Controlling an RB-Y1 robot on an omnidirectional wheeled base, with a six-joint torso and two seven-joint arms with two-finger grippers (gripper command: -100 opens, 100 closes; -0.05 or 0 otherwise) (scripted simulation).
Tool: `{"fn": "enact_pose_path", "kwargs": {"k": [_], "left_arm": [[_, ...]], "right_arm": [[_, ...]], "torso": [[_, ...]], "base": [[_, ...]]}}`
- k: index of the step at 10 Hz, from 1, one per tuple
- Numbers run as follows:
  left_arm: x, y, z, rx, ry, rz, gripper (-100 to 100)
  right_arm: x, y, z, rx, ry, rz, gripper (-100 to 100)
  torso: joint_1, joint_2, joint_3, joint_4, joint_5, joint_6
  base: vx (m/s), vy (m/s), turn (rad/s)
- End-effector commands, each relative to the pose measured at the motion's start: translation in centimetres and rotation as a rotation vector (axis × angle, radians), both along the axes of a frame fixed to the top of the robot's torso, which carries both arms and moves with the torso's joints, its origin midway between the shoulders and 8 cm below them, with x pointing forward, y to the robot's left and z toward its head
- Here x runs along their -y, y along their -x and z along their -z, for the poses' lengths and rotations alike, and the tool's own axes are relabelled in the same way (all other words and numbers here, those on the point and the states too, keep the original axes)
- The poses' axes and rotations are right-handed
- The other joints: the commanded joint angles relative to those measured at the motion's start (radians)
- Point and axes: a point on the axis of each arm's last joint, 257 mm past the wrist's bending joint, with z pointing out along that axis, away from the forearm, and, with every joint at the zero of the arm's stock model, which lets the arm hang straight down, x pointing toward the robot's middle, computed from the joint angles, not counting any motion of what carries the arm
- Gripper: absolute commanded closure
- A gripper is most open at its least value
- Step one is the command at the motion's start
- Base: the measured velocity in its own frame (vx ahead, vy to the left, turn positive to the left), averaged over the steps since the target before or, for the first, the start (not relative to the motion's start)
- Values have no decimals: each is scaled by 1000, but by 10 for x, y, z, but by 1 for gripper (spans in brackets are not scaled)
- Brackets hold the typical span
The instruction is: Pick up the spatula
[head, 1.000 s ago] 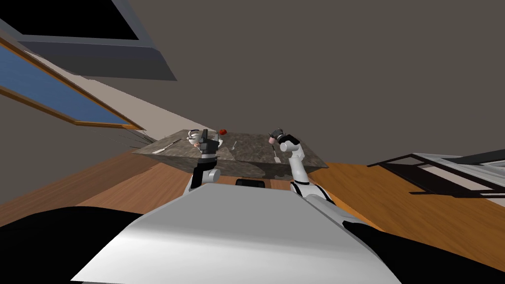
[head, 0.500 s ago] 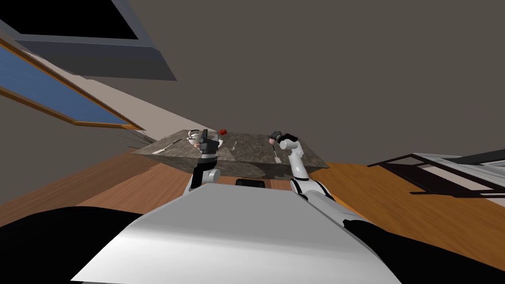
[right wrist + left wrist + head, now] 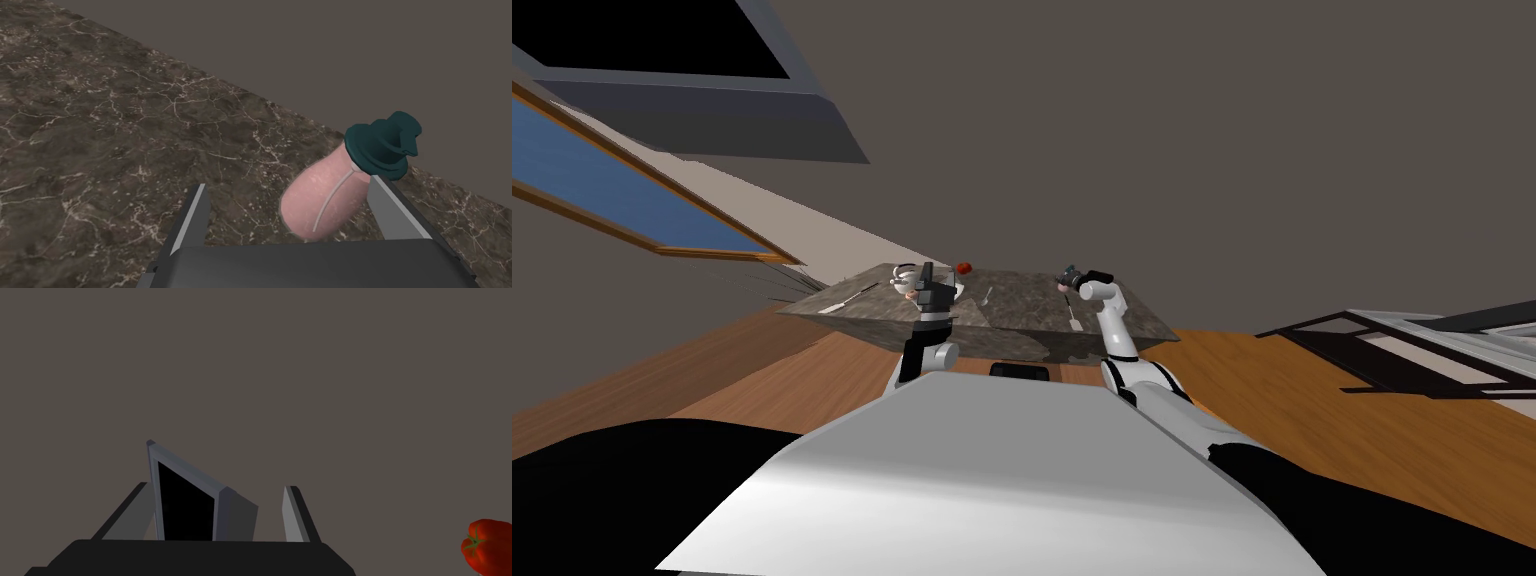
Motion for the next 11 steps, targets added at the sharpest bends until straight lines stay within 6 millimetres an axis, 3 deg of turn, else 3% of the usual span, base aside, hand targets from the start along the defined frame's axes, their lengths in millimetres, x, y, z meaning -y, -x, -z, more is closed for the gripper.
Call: {"fn": "enact_pose_path", "kwargs": {"k": [1, 3, 8, 11], "left_arm": [[0, 0, 0, 0, 0, 0, 0], [0, 0, 0, 0, 0, 0, 0], [0, 0, 0, 0, 0, 0, 0], [0, 0, 0, 0, 0, 0, 0]], "right_arm": [[7, 0, 17, -78, -32, 27, -100], [7, 3, 24, -109, -27, 26, -100], [30, 17, 73, -333, -85, 117, -100], [38, 29, 93, -426, -94, 151, -100]], "torso": [[0, 0, 0, 0, 0, 0], [0, 0, 0, 0, 0, 0], [0, 0, 0, 0, 0, 0], [0, 0, 0, 0, 0, 0]], "base": [[6, 15, -18], [3, 5, -5], [7, 9, -20], [7, 10, -19]]}}
